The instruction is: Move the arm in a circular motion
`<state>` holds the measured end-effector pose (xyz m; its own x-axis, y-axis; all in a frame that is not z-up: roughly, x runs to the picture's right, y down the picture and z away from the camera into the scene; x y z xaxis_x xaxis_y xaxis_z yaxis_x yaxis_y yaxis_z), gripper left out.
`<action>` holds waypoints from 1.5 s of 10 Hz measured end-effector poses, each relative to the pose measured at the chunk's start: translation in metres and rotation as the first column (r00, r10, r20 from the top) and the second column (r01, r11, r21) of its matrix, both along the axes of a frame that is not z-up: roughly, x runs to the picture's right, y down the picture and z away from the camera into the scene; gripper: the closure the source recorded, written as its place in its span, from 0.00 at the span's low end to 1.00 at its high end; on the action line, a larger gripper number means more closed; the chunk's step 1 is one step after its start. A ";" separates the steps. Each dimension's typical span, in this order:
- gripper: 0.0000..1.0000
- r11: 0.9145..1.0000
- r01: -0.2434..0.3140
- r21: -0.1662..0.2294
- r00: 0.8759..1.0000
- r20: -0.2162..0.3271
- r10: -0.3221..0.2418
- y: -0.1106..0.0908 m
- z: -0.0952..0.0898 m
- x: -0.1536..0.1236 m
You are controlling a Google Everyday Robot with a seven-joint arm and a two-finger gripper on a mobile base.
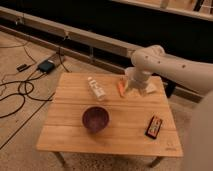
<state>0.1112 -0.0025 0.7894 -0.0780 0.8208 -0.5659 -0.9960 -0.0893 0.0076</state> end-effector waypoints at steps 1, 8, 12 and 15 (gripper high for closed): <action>0.35 0.999 0.032 -0.002 0.999 0.017 -0.032 -0.010 0.008 -0.024; 0.35 0.957 0.290 -0.010 0.919 0.283 -0.275 0.025 0.027 -0.205; 0.35 0.973 0.226 -0.038 0.933 0.294 -0.205 0.065 0.014 -0.178; 0.35 0.977 0.211 -0.036 0.936 0.297 -0.191 0.067 0.012 -0.178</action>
<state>-0.0671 0.0641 0.8018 0.2605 0.7624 -0.5924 -0.9529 0.1041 -0.2850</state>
